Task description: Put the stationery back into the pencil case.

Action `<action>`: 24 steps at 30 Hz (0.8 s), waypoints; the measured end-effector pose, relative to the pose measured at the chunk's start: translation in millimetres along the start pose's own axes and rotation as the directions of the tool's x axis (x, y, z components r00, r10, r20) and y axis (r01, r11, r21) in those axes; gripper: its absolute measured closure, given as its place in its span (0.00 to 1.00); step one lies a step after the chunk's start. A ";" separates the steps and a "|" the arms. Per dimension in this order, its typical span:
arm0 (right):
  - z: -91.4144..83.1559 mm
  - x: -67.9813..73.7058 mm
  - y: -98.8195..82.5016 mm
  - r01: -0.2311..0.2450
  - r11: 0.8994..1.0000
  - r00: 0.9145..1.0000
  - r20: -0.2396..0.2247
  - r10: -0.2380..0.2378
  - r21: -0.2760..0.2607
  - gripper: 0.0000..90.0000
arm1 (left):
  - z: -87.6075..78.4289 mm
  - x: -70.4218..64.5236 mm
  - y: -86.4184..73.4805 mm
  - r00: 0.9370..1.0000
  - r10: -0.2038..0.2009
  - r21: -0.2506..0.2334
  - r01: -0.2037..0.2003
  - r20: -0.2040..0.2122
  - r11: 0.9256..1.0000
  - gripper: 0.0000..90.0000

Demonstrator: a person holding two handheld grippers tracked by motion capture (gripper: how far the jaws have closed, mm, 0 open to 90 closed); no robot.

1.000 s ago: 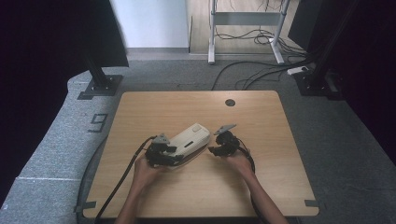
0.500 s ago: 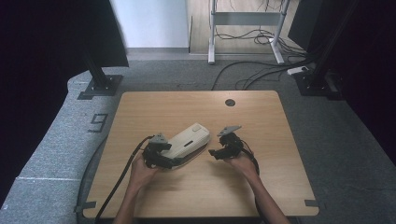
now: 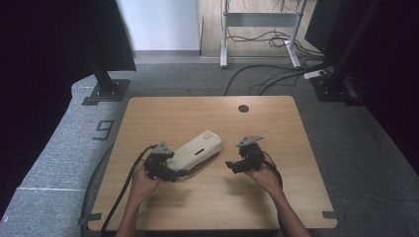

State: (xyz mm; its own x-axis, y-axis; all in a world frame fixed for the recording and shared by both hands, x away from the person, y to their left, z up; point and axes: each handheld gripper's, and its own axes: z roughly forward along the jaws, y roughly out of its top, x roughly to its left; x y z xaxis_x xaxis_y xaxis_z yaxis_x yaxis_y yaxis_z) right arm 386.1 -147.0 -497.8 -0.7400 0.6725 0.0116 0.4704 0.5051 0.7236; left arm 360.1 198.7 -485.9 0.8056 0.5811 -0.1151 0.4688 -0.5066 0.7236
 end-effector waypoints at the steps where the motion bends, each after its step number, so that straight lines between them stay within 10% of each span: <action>1: -2.0 0.2 -0.7 0.001 1.000 1.000 0.003 -0.001 0.000 0.09 | -2.1 0.3 -0.6 1.000 -0.002 -0.002 0.002 -0.002 1.000 0.04; 24: -40.5 -6.7 -40.3 -0.021 0.999 0.996 0.083 0.023 -0.032 0.05 | -36.0 5.8 -31.6 0.996 -0.009 -0.039 0.006 -0.093 0.999 0.00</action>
State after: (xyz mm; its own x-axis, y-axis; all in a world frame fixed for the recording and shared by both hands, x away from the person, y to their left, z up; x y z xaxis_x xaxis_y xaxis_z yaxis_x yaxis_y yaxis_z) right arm 352.6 -193.7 -499.0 -0.6865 0.7265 -0.0286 0.4700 0.4735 0.7449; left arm 336.9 241.1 -485.0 0.7642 0.6423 -0.0584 0.4589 -0.4780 0.7489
